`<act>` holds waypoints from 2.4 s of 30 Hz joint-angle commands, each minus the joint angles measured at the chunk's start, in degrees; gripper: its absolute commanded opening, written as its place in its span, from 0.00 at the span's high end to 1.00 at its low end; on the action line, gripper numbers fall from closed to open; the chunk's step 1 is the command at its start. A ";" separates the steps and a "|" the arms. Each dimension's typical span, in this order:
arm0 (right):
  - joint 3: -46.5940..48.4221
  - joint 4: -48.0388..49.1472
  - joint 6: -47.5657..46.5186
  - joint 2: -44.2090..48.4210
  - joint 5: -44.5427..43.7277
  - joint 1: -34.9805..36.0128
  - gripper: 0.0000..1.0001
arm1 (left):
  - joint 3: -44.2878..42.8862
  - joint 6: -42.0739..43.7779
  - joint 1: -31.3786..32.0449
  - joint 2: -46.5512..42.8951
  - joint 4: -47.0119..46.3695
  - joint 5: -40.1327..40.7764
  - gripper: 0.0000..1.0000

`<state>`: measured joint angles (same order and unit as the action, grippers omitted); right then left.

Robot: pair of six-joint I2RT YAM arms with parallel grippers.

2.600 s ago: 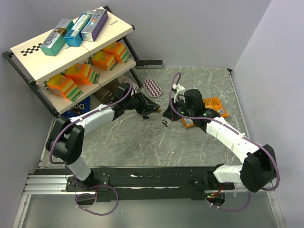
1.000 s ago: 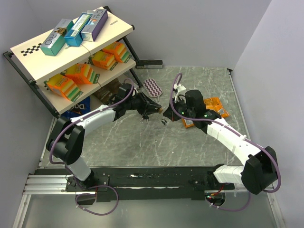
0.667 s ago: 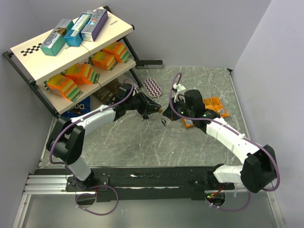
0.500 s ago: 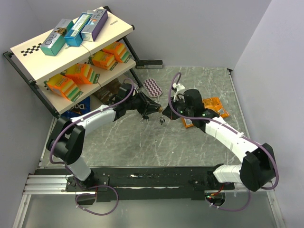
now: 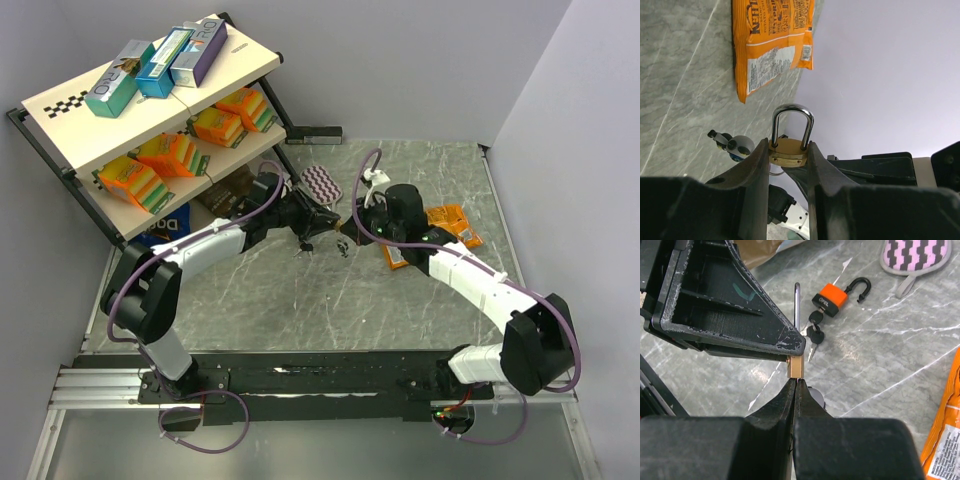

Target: Unlock with the key

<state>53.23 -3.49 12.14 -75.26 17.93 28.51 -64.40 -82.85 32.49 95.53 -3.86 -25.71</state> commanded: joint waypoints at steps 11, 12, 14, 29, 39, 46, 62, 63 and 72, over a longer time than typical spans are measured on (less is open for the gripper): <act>4.07 11.30 7.63 -0.76 7.11 -3.72 1.00 | -2.39 0.75 3.19 -2.53 -10.47 -7.25 0.99; 4.07 11.57 8.42 -0.76 8.68 -4.08 1.00 | -2.48 1.98 3.19 -2.80 -10.73 -7.07 0.99; 3.99 12.53 10.79 -0.85 10.27 -5.04 1.00 | -2.66 2.86 3.19 -3.68 -12.21 -6.89 0.99; 0.73 17.99 18.18 -2.52 15.91 -9.97 1.00 | -2.66 4.27 3.63 -4.38 -17.41 -8.30 0.99; -0.14 13.16 12.47 -0.94 16.16 -9.62 0.70 | -6.87 7.96 2.84 -2.46 -4.50 -4.34 0.99; -1.73 10.78 9.66 2.92 14.77 -9.79 0.39 | -6.70 10.77 -0.75 -1.48 -3.27 -4.87 0.99; 9.07 7.17 12.19 2.69 35.66 -12.60 0.23 | -1.87 37.49 -4.01 -7.89 -2.12 -25.87 0.99; 9.60 7.70 13.07 1.97 38.46 -12.60 0.23 | -2.04 38.28 -4.01 -8.25 -1.77 -27.88 0.99; 11.72 13.32 17.20 -3.57 46.92 -11.73 0.23 | -2.05 40.75 -4.01 -10.89 -0.19 -37.65 0.99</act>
<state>62.39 3.92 26.35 -77.78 58.26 16.19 -65.78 -44.45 28.32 87.33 -2.17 -55.40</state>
